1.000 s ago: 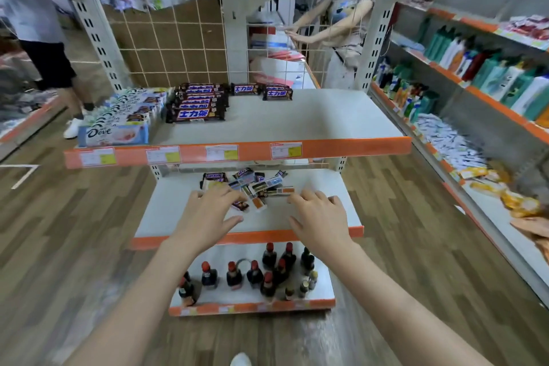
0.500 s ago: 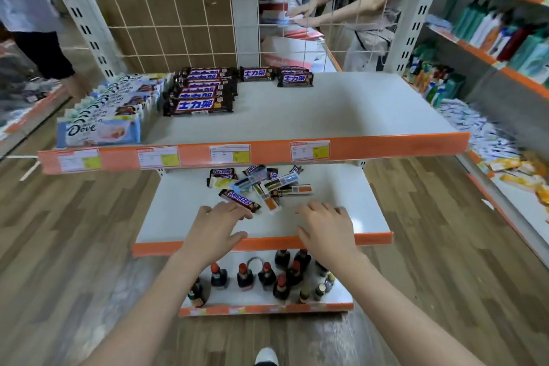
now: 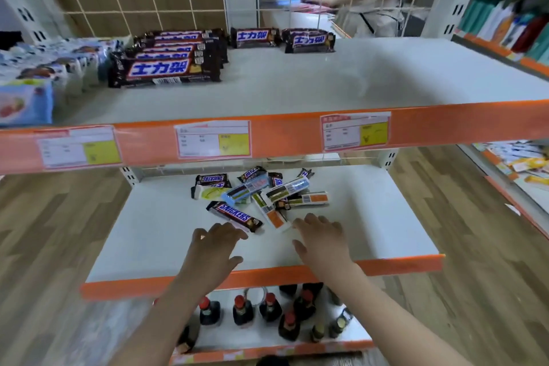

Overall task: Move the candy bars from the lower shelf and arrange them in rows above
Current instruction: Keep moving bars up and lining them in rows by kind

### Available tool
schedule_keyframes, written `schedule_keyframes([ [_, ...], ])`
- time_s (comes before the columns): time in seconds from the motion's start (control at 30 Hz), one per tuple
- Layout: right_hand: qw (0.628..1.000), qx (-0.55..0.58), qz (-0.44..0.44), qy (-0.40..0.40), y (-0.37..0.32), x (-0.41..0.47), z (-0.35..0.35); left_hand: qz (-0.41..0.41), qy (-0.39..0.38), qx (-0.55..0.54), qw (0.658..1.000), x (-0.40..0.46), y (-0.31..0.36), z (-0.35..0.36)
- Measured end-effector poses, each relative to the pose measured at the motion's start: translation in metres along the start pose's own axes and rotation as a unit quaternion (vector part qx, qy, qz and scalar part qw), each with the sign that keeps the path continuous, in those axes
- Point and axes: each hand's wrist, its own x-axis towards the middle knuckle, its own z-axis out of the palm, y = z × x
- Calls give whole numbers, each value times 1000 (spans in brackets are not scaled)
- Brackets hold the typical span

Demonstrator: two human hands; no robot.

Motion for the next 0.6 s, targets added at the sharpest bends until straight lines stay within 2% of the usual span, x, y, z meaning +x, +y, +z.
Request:
schedule_keyframes([
  [0.13, 998, 24, 49, 8, 8, 35, 26, -43, -6, 34, 998, 22, -7, 25],
  [0.2, 998, 27, 47, 23, 12, 55, 38, -60, -5, 20, 998, 35, -8, 35],
  [0.3, 998, 44, 54, -3, 10, 82, 51, -79, -21, -5, 997, 49, -7, 49],
  [0.43, 998, 29, 29, -45, 3, 107, 66, -85, -31, 4, 996, 61, -8, 64],
  [0.6, 999, 2, -24, -47, 5, 126, 77, -66, -28, 22, 997, 75, -18, 68],
])
